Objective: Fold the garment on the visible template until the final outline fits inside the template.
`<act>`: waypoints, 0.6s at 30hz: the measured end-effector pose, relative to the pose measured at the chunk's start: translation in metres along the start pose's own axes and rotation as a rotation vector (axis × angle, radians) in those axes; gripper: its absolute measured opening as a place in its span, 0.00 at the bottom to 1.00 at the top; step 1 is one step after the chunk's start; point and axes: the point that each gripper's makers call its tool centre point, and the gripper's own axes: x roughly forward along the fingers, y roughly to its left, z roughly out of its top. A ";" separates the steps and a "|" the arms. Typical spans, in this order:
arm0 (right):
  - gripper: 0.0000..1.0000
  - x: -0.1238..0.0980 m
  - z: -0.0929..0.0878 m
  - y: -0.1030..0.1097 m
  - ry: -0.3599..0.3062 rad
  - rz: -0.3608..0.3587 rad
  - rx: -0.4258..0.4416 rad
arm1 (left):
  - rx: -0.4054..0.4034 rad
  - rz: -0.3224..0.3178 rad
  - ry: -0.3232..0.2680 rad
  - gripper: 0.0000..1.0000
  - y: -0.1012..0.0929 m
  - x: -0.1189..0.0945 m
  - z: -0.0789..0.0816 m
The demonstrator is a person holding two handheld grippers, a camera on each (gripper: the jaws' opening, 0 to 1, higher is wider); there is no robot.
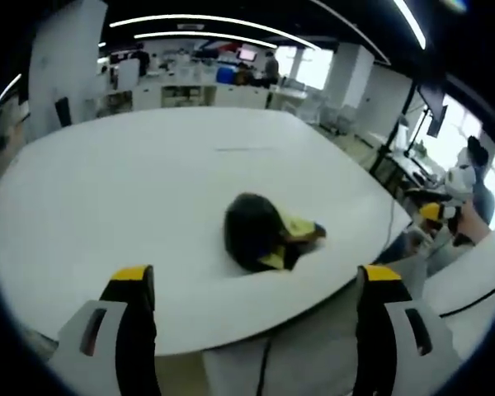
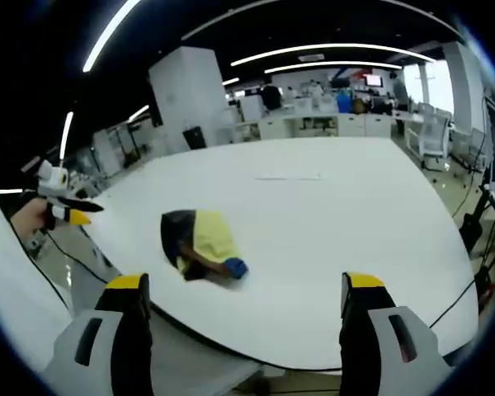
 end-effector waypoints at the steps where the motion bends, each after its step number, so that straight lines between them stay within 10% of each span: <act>1: 0.95 0.000 0.000 0.000 0.001 -0.001 0.000 | -0.001 -0.003 0.003 0.99 -0.001 0.000 -0.001; 18: 0.95 0.002 -0.004 -0.002 0.012 -0.002 0.001 | -0.008 0.001 0.001 0.99 0.003 -0.001 -0.001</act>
